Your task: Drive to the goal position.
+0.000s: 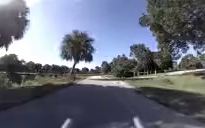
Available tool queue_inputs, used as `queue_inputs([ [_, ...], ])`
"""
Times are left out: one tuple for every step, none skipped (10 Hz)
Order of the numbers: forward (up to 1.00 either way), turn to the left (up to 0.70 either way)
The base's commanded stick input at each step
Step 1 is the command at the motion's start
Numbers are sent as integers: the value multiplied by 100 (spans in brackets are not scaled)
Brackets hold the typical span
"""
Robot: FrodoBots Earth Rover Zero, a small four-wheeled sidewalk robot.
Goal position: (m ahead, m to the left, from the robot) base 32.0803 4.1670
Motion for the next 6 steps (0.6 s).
queue_inputs([
  [70,0],
  [70,0],
  [70,0],
  [70,0],
  [70,0],
  [70,0],
])
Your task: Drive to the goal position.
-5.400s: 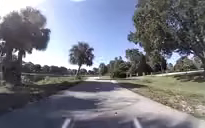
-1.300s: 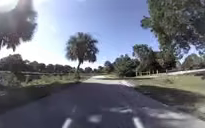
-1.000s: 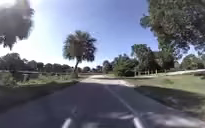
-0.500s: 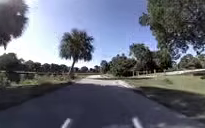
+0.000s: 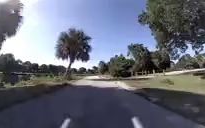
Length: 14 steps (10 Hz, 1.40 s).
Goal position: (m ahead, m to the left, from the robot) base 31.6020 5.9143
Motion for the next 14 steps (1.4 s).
queue_inputs([
  [70,0],
  [70,0],
  [70,0],
  [70,0],
  [70,0],
  [70,0],
  [78,0],
  [85,0],
  [85,14],
  [85,34],
  [85,34],
  [85,34],
  [85,34],
  [85,34],
])
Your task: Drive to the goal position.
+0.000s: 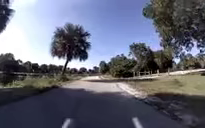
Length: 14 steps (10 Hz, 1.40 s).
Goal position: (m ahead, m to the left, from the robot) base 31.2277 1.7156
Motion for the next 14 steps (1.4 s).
queue_inputs([
  [85,22],
  [85,0],
  [85,0],
  [85,0],
  [85,0],
  [85,0],
  [85,0],
  [85,0],
  [85,0],
  [85,0],
  [85,0],
  [85,0],
  [85,0],
  [85,0],
])
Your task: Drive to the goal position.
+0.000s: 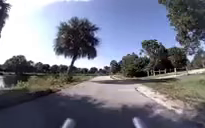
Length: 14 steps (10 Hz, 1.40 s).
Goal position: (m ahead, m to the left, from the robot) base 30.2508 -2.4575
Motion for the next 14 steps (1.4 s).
queue_inputs([
  [85,0],
  [85,0],
  [85,0],
  [85,13],
  [85,29],
  [85,34],
  [85,34],
  [85,8],
  [85,0],
  [85,0],
  [85,0],
  [85,0],
  [85,0],
  [85,0],
])
